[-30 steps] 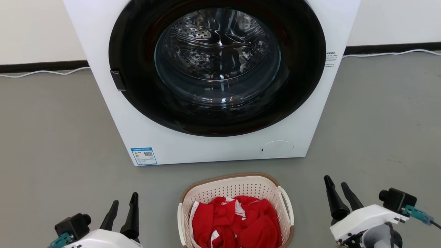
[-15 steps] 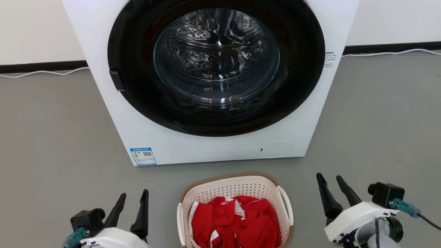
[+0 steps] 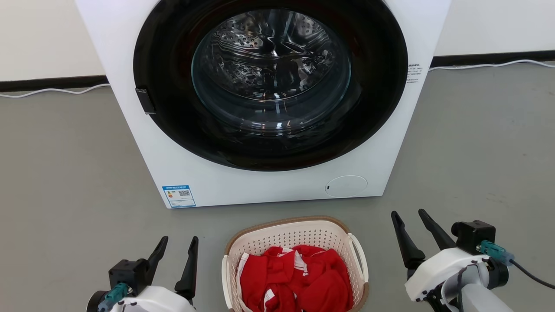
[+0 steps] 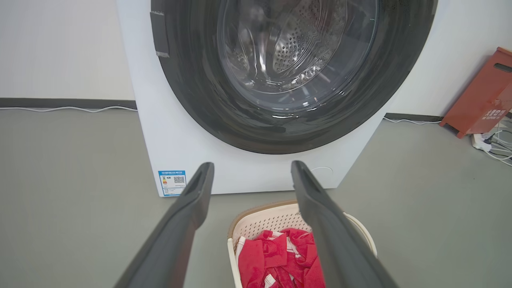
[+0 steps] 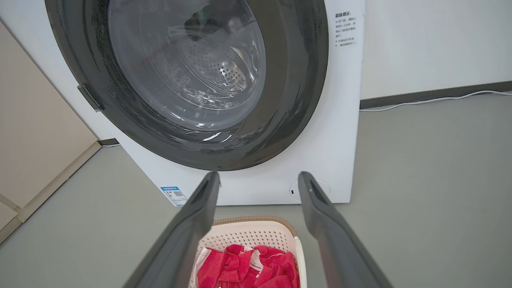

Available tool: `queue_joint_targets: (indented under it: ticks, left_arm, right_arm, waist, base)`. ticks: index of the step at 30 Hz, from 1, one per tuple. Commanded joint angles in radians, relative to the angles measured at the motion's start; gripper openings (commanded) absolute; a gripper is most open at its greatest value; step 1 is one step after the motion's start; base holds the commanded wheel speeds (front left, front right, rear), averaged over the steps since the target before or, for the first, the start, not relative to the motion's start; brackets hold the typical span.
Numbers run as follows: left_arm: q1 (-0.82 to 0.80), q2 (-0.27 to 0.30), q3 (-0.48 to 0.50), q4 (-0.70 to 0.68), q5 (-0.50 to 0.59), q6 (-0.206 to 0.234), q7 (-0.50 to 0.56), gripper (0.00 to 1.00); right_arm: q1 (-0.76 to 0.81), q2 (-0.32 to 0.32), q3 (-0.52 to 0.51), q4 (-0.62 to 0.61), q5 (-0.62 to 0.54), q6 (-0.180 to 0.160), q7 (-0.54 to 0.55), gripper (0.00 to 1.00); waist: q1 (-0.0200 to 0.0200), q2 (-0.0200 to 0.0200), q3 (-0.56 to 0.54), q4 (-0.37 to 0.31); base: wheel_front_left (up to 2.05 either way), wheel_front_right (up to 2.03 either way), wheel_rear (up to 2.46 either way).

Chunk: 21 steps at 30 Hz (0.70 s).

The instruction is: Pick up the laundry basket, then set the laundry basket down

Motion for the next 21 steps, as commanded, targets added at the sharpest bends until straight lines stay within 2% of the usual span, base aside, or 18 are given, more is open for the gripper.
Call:
queue_joint_targets:
  ticks: [1, 6, 21]
  left_arm:
    - [-0.055, 0.016, 0.02, -0.016, 0.047, -0.006, -0.017, 1.0]
    - [-0.06, 0.004, 0.05, 0.008, 0.118, -0.006, -0.035, 1.0]
    - [-0.075, -0.001, 0.05, 0.03, 0.287, -0.007, -0.075, 1.0]
  right_arm:
    - [-0.045, -0.017, 0.026, -0.008, -0.042, 0.003, -0.023, 1.0]
    - [-0.061, -0.019, 0.035, 0.017, -0.104, 0.003, -0.041, 1.0]
    - [-0.094, -0.025, 0.05, 0.061, -0.245, 0.003, -0.082, 1.0]
  waist:
    - [0.0, 0.0, 0.0, -0.001]
    - [0.0, 0.0, 0.0, -0.004]
    - [0.0, 0.0, 0.0, -0.008]
  base:
    - [0.0, 0.0, 0.0]
    - [0.0, 0.0, 0.0]
    - [0.0, 0.0, 0.0]
